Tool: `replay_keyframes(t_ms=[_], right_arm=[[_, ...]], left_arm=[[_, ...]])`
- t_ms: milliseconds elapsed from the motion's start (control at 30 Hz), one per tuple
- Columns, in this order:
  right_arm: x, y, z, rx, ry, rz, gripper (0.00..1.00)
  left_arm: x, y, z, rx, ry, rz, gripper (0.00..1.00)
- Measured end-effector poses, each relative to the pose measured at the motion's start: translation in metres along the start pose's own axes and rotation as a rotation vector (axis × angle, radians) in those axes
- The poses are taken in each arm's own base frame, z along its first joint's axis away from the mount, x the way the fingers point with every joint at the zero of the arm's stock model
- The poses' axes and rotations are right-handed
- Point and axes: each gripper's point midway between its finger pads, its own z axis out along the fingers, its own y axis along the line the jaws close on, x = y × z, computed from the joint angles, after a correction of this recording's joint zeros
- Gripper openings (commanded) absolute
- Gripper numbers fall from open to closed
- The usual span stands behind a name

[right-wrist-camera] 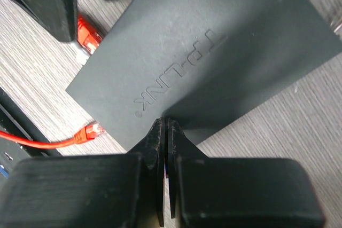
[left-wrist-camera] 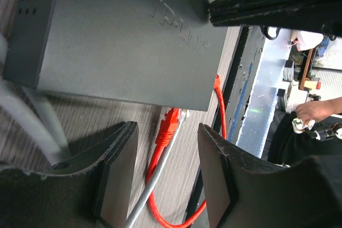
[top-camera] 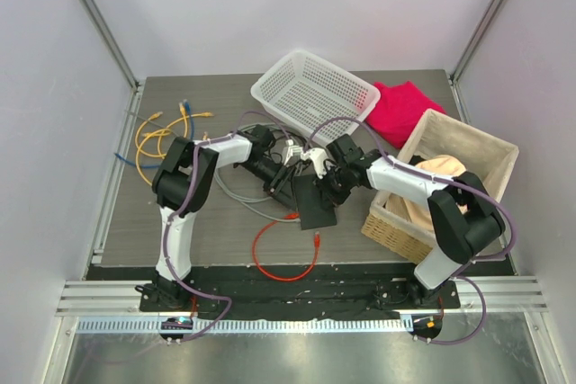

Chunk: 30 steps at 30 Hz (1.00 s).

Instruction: Pull the plug from the switch port

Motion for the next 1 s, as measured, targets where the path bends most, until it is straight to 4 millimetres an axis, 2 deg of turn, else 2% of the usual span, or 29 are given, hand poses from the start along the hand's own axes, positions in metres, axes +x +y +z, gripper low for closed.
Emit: replay_keyframes(t_ms=[400, 567, 1000], right_arm=[[-0.004, 0.001, 0.002, 0.006, -0.012, -0.017, 0.01], [-0.003, 0.000, 0.002, 0.014, -0.024, -0.023, 0.01], [-0.003, -0.001, 0.001, 0.026, -0.032, -0.030, 0.01]], left_arm=[[0.010, -0.013, 0.022, 0.053, 0.057, 0.014, 0.47], [0.011, -0.010, 0.023, 0.059, 0.064, 0.019, 0.40], [0.011, -0.007, 0.025, 0.114, 0.096, 0.020, 0.32]])
